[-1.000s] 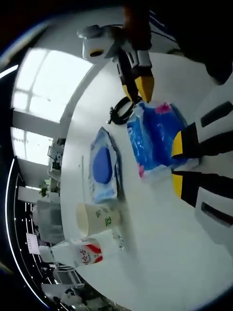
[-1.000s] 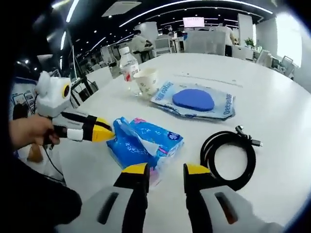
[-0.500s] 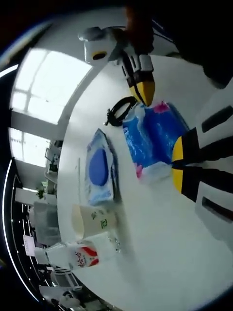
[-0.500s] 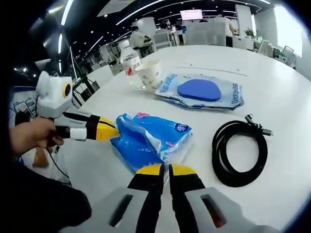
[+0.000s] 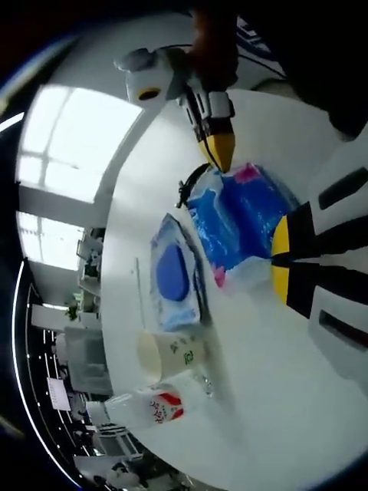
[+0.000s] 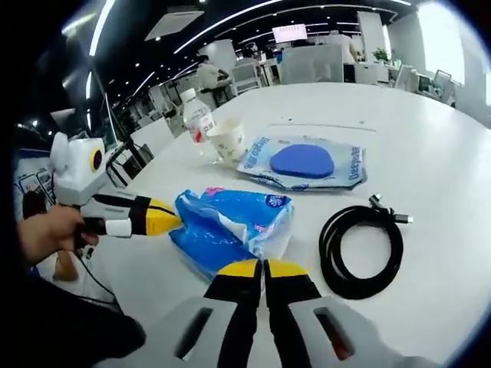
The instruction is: Arrange the tabletop items into an orderly group along one side of the table until the central work area is clear of visible clutter.
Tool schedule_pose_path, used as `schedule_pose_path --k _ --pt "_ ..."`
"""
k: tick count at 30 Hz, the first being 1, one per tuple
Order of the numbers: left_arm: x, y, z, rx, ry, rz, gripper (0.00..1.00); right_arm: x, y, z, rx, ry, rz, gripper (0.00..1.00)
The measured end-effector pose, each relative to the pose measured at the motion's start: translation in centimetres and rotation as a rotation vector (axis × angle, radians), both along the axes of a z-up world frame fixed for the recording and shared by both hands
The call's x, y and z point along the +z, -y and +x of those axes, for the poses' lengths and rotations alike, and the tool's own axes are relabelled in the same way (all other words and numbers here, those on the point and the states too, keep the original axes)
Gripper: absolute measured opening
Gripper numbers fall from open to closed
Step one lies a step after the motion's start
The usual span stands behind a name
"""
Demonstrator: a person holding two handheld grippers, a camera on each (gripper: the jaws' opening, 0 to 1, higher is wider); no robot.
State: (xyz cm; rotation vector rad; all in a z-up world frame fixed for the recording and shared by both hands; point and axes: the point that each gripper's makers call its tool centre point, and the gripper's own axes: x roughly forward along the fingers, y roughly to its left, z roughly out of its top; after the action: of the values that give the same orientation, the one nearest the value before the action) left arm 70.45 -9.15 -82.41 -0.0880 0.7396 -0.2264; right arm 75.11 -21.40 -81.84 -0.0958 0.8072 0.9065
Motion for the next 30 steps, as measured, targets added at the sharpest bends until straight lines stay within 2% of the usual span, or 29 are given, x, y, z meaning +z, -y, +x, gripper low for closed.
schedule_pose_path --k 1,5,11,19,21,23,25,30 --pt "0.9 0.2 0.3 -0.004 0.010 0.000 0.00 0.6 0.1 0.4 -0.007 0.010 0.001 0.00" --pt "1.4 0.3 0.8 -0.008 0.029 0.004 0.00 1.4 0.3 1.1 -0.015 0.018 0.003 0.00" --pt "3.4 0.8 2.5 -0.005 0.057 -0.009 0.00 2.7 0.9 2.6 -0.032 0.034 0.004 0.00" --pt "5.1 1.7 4.4 0.002 0.066 -0.019 0.00 4.2 1.8 4.6 -0.044 0.038 0.019 0.00" --pt "5.1 2.0 4.9 0.000 0.070 -0.021 0.00 4.6 2.0 5.0 -0.042 0.046 0.014 0.00" --pt "5.9 2.4 5.4 -0.007 0.078 -0.014 0.00 5.0 2.3 5.6 -0.048 0.051 0.017 0.00" --pt "5.6 2.5 5.7 -0.007 0.084 -0.017 0.00 5.3 2.5 5.9 -0.048 0.060 0.016 0.00" --pt "6.3 3.2 7.1 -0.014 0.095 -0.019 0.00 6.1 3.3 7.2 -0.055 0.083 0.013 0.00"
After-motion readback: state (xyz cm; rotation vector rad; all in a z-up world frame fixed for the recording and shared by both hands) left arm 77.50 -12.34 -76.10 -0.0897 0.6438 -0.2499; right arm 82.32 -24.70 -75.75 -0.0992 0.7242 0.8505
